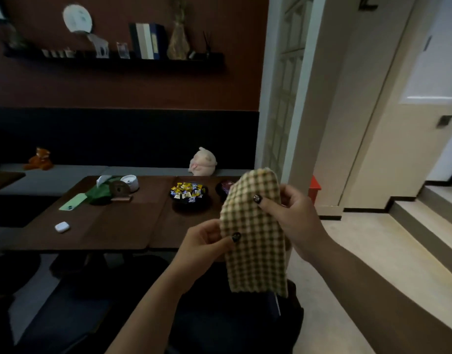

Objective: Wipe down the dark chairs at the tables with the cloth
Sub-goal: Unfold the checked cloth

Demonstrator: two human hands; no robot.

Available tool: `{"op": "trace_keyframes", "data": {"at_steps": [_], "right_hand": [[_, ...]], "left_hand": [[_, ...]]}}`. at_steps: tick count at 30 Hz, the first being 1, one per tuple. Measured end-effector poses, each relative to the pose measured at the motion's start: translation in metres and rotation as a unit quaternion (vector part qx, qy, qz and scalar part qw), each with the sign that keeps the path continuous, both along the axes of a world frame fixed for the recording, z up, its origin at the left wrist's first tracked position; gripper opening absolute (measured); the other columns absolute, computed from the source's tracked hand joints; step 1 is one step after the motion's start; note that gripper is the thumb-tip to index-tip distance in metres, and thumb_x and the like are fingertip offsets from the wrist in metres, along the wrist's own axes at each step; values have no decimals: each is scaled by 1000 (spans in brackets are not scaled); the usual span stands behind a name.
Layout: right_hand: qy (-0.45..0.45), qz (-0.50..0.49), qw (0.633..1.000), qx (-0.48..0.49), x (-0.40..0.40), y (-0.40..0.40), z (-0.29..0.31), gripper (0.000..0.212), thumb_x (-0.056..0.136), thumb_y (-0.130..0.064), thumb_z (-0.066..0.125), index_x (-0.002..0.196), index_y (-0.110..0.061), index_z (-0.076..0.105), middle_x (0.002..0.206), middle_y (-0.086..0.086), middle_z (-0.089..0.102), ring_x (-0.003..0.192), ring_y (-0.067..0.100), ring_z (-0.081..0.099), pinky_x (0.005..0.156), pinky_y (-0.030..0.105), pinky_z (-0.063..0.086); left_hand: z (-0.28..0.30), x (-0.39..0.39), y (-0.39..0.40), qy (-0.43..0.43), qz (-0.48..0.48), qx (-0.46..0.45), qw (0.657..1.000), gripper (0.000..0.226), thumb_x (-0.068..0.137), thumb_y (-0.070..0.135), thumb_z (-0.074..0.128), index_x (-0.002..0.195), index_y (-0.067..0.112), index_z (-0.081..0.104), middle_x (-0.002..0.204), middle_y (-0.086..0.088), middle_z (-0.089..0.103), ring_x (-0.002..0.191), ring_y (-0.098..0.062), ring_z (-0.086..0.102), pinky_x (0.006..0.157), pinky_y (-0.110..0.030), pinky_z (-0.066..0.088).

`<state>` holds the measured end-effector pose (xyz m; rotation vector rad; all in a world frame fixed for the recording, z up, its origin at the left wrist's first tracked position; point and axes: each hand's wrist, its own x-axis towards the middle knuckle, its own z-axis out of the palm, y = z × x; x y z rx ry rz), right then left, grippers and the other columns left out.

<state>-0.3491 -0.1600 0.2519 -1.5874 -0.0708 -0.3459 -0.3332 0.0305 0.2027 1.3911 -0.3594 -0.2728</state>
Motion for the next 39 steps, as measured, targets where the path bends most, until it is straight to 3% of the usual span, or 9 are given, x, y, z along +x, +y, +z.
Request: {"op": "trace_keyframes", "data": {"at_steps": [6, 11, 16, 19, 25, 29, 32, 35, 39], "right_hand": [[2, -13, 1000, -27, -65, 20, 13, 25, 85, -14, 70, 109, -22, 65, 103, -2, 72, 96, 14, 68, 86, 39, 56], [-108, 6, 989, -98, -119, 24, 37, 24, 83, -16, 72, 99, -33, 67, 91, -16, 73, 84, 6, 70, 59, 14, 53], [-127, 23, 967, -218, -142, 20, 38, 43, 77, -5, 76, 99, -38, 59, 89, -22, 68, 89, -4, 65, 78, 20, 56], [-120, 71, 955, -262, -144, 10, 41, 53, 77, -11, 78, 115, -37, 52, 109, -19, 61, 106, -1, 60, 88, 21, 53], [-195, 34, 944, -265, -155, -6, 53, 38, 85, 2, 60, 106, -30, 58, 92, -19, 65, 83, 2, 65, 65, 11, 52], [-151, 36, 972, -176, -158, -24, 58, 35, 90, 6, 49, 102, -24, 63, 90, -4, 70, 82, 9, 68, 64, 19, 54], [-69, 73, 991, -88, -159, -29, 55, 43, 95, 4, 39, 96, -27, 69, 90, -6, 71, 81, 7, 67, 65, 21, 53], [26, 107, 993, 44, -160, -30, 44, 43, 99, -14, 33, 92, -24, 74, 92, -1, 72, 84, 12, 69, 67, 24, 54], [121, 113, 957, 240, -160, -29, 23, 43, 86, -46, 42, 91, -11, 68, 91, 7, 67, 90, 24, 61, 80, 38, 47]], "left_hand": [[5, -45, 22, -4, -75, 15, 997, 20, 82, 15, 69, 98, 25, 75, 99, -5, 75, 91, -16, 72, 68, -26, 57], [26, -69, 19, 11, -91, -35, 995, 21, 76, 19, 72, 97, 17, 76, 103, -15, 72, 91, -29, 68, 72, -39, 56], [68, -85, 21, -54, -95, -49, 993, 16, 73, 16, 69, 85, 20, 78, 87, -9, 75, 78, -21, 72, 64, -32, 59], [90, -93, 21, -96, -84, -73, 989, 24, 73, 18, 68, 96, 15, 73, 89, -9, 74, 81, -20, 71, 66, -30, 59], [115, -103, 15, -163, -75, -29, 983, 28, 71, 8, 68, 99, 6, 67, 105, -10, 73, 99, -23, 69, 80, -33, 58], [111, -105, 9, -174, -85, -44, 980, 19, 71, 4, 65, 79, 16, 77, 113, -12, 71, 110, -25, 66, 85, -39, 57], [104, -109, 4, -197, -88, -7, 976, 18, 73, -6, 65, 81, 6, 75, 118, -13, 69, 110, -25, 66, 90, -37, 56], [99, -107, -3, -251, -72, 63, 963, 21, 77, -12, 65, 93, 1, 73, 116, -10, 69, 107, -17, 67, 89, -27, 55], [92, -102, -14, -250, -32, 54, 966, 27, 82, -18, 60, 85, 6, 73, 110, -5, 70, 100, -12, 69, 81, -21, 56]]}}
